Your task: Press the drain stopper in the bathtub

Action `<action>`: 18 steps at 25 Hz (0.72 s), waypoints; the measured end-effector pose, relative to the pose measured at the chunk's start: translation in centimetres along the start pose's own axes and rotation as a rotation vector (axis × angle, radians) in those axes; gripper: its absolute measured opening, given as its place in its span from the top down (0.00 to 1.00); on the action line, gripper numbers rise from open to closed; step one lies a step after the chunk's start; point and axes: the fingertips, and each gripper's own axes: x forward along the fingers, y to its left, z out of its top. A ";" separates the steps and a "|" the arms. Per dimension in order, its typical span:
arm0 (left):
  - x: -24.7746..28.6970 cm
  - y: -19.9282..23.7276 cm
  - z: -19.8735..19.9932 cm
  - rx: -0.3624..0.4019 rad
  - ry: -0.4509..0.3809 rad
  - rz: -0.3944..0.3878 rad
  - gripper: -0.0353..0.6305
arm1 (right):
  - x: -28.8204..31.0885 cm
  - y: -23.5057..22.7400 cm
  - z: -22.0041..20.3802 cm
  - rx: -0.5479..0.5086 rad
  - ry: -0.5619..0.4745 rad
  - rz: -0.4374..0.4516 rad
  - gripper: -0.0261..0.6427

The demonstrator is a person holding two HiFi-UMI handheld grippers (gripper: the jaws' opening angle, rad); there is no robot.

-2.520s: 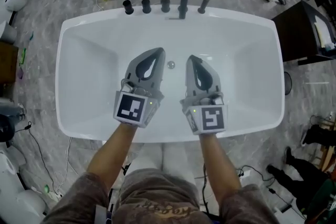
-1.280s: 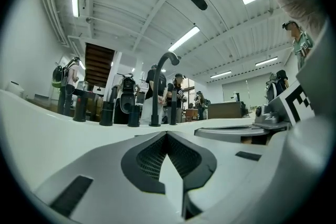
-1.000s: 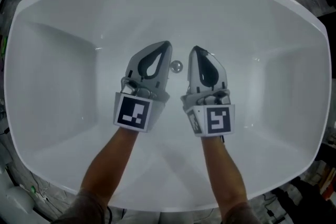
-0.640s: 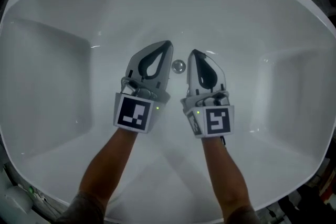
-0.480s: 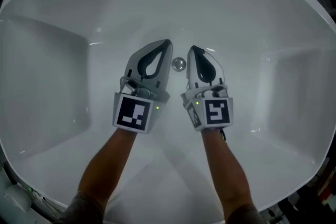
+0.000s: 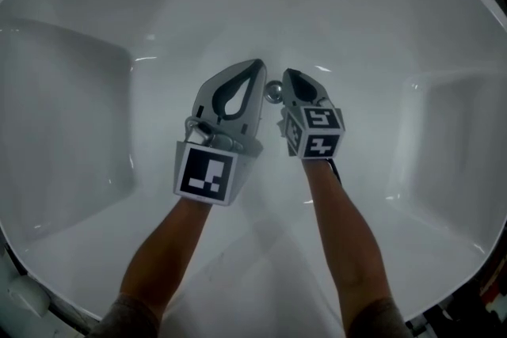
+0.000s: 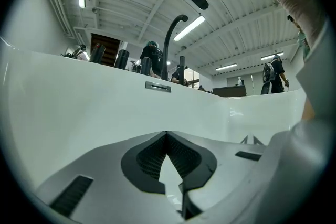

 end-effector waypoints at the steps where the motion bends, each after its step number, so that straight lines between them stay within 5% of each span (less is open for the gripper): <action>1: 0.0 0.0 -0.3 -0.003 0.003 0.000 0.95 | 0.6 -0.4 -1.3 0.031 0.056 -0.004 0.96; 4: 0.0 0.0 -1.1 -0.014 0.014 0.001 0.95 | 2.0 -1.2 -5.2 0.129 0.208 -0.014 0.96; 9: -0.2 0.0 -2.8 -0.018 0.038 0.007 0.95 | 3.3 -0.8 -10.6 0.129 0.401 0.015 0.96; 18: 0.1 0.5 -5.6 -0.019 0.059 0.005 0.95 | 6.3 -1.2 -15.0 0.081 0.513 0.002 0.96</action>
